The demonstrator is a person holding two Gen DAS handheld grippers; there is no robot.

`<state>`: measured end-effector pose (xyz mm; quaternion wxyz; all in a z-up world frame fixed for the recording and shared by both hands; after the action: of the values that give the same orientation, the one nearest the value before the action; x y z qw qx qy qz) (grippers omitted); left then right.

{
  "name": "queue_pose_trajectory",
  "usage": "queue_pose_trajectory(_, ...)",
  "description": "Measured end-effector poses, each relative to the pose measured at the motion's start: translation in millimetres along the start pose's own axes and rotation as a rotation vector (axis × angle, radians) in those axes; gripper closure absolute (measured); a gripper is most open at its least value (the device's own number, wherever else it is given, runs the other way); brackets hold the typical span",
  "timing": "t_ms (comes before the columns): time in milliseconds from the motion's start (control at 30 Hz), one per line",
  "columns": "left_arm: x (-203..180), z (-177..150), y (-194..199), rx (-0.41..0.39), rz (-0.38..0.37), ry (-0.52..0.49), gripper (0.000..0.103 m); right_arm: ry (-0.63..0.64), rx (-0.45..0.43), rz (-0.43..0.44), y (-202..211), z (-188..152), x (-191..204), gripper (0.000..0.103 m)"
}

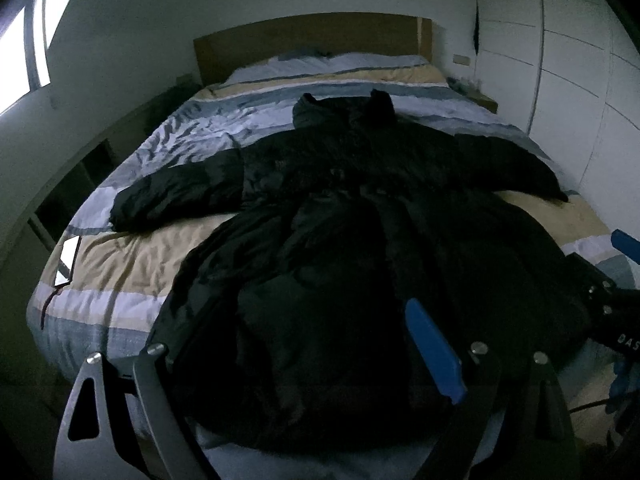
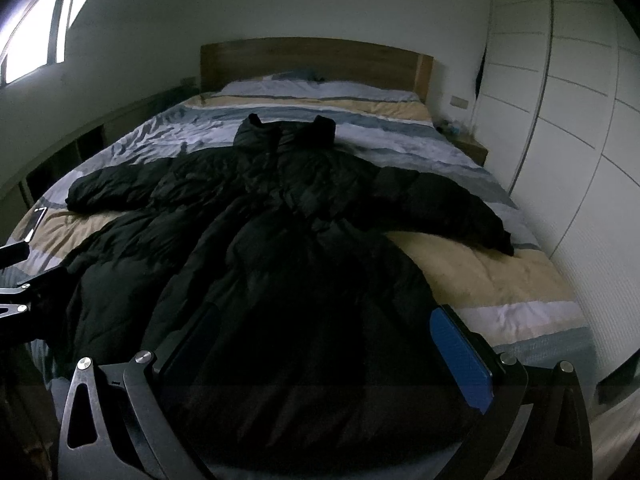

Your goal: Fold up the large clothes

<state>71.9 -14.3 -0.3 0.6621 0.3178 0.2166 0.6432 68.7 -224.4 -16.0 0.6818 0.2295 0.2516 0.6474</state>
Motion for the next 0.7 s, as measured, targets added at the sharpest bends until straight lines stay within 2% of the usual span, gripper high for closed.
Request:
queue_pose_trajectory(100,-2.7,9.2,-3.4,0.005,-0.015,-0.018,0.012,-0.004,-0.003,-0.005,-2.0,5.5,-4.5,0.000)
queue_pose_trajectory(233,0.0,36.2,-7.4,0.022,-0.087,-0.001,0.012,0.001,-0.020,-0.015,-4.9,20.8,-9.2,0.000)
queue_pose_trajectory(433,24.6,102.4,-12.7,0.012,-0.160,0.095,0.012,-0.016,-0.076,-0.020,-8.7,62.2,-21.8,0.001)
queue_pose_trajectory(600,65.9,167.2,-23.6,-0.061,-0.090,0.206,0.012,-0.031,-0.129,-0.020,-21.6,103.5,-32.4,0.000)
queue_pose_trajectory(700,95.3,190.3,-45.6,-0.059,-0.043,0.271,0.012,-0.044,-0.139,-0.019,-38.0,118.5,-37.7,0.000)
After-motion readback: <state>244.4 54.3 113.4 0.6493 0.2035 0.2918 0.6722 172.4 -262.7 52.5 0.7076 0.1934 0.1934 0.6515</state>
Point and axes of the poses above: each gripper's, at about its wrist camera, not at the fingertips, and y roughly against the way its jaws point, x to its left, z to its top, the point moved 1 cm from there along -y, roughly the way its jaws point, and after that the axes turned 3 degrees about z, right-handed, at the moved point
